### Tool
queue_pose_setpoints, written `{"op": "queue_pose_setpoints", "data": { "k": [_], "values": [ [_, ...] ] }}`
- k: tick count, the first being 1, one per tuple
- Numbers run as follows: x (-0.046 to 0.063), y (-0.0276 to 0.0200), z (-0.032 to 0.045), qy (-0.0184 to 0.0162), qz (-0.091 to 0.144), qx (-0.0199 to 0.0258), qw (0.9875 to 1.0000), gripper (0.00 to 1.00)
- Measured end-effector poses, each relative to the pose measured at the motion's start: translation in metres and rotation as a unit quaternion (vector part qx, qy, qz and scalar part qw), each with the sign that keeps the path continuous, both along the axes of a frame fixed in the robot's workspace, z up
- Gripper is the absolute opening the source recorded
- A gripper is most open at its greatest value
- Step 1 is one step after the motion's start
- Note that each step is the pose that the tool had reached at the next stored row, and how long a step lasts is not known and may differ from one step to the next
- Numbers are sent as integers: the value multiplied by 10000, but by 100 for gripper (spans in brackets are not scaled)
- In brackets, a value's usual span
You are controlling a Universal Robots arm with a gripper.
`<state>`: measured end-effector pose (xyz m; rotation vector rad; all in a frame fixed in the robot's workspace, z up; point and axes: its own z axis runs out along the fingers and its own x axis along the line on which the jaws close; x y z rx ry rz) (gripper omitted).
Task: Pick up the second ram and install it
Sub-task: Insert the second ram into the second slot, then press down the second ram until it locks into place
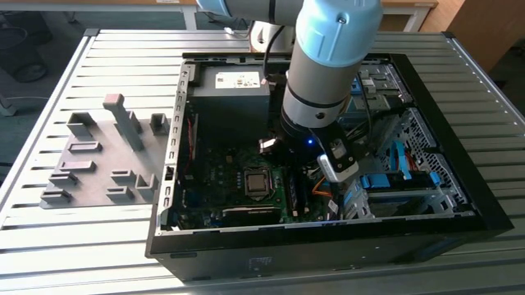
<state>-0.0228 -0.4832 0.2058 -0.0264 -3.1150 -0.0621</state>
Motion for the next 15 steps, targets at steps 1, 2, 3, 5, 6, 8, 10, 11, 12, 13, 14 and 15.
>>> {"op": "queue_pose_setpoints", "data": {
  "k": [1,2,3,5,6,8,10,11,12,13,14,15],
  "values": [
    [0,0,-3,0,2,-1,10000,14],
    [0,0,-7,0,4,-1,10000,14],
    [0,0,-13,0,4,0,10000,14],
    [0,0,-26,0,5,-1,10000,14],
    [0,0,-33,0,5,-1,10000,14],
    [0,-1,-43,0,5,-1,10000,14],
    [0,-1,-45,1,5,-1,10000,14],
    [0,0,-45,1,5,-2,10000,14],
    [0,0,-46,1,4,-1,10000,14],
    [0,0,-47,0,5,-1,10000,14],
    [0,0,-47,0,5,-1,10000,14],
    [0,0,-47,0,4,0,10000,14]
  ]
}}
